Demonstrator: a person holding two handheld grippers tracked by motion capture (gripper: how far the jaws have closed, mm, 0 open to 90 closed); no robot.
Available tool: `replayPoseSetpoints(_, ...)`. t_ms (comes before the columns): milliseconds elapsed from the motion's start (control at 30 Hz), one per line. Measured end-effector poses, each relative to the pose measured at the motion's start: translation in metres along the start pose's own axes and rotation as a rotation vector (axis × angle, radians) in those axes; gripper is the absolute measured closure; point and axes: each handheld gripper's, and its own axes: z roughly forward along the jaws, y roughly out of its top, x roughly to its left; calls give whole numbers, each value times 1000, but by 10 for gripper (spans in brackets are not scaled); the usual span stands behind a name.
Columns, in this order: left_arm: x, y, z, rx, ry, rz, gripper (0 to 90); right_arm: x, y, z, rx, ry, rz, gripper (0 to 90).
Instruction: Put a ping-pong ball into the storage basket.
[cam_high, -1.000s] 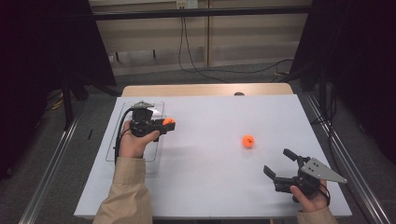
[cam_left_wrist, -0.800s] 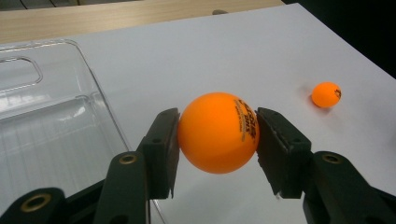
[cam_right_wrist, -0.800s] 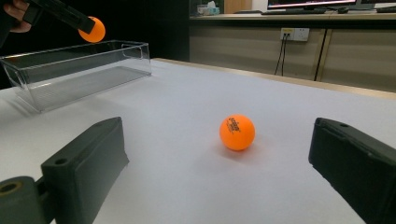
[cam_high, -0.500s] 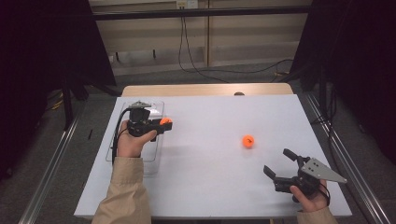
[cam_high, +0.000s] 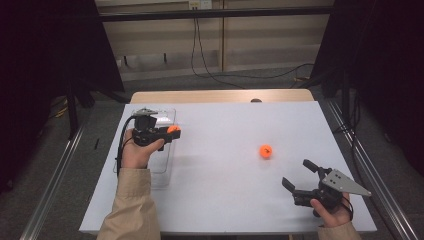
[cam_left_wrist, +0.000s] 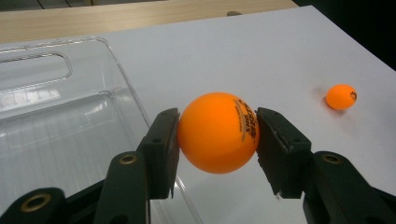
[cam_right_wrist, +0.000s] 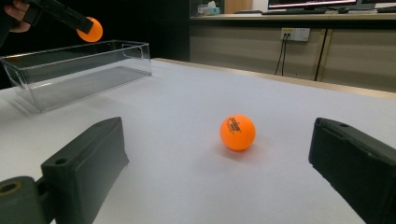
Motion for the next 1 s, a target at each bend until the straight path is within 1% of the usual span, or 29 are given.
replayPoseSetpoints(67, 2, -1, -1, -5, 10, -8, 510, 0, 0, 0, 1, 0, 0, 37)
replayPoseSetpoints(133, 3, -1, -2, 0, 12, -6, 510, 0, 0, 0, 1, 1, -1, 37)
replayPoseSetpoints(200, 5, -1, -3, -7, 21, -10, 510, 0, 0, 0, 1, 1, -1, 37)
replayPoseSetpoints(233, 6, -1, -3, -10, 18, -11, 510, 0, 0, 0, 1, 1, -1, 37)
replayPoseSetpoints(300, 8, -2, -4, -7, 25, -11, 510, 0, 0, 0, 1, 1, 0, 37)
replayPoseSetpoints(400, 8, -2, -5, -15, 35, -17, 510, 0, 0, 0, 1, 2, 0, 37)
replayPoseSetpoints(500, 9, -2, -6, -12, 38, -12, 510, 0, 0, 0, 1, 1, 0, 37)
replayPoseSetpoints(533, 10, -2, -7, -12, 46, -12, 510, 0, 0, 0, 0, 1, 0, 37)
replayPoseSetpoints(600, 11, -3, -7, -8, 50, -12, 509, 0, 0, 0, 1, 0, 0, 37)
replayPoseSetpoints(633, 12, -3, -7, -16, 53, -18, 510, 0, 0, 0, 1, 1, 0, 37)
replayPoseSetpoints(733, 13, -3, -8, -12, 60, -12, 510, 0, 0, 0, 1, 1, -1, 37)
replayPoseSetpoints(1000, 16, -4, -11, -19, 70, -17, 510, 0, 0, 0, 2, 2, 0, 37)
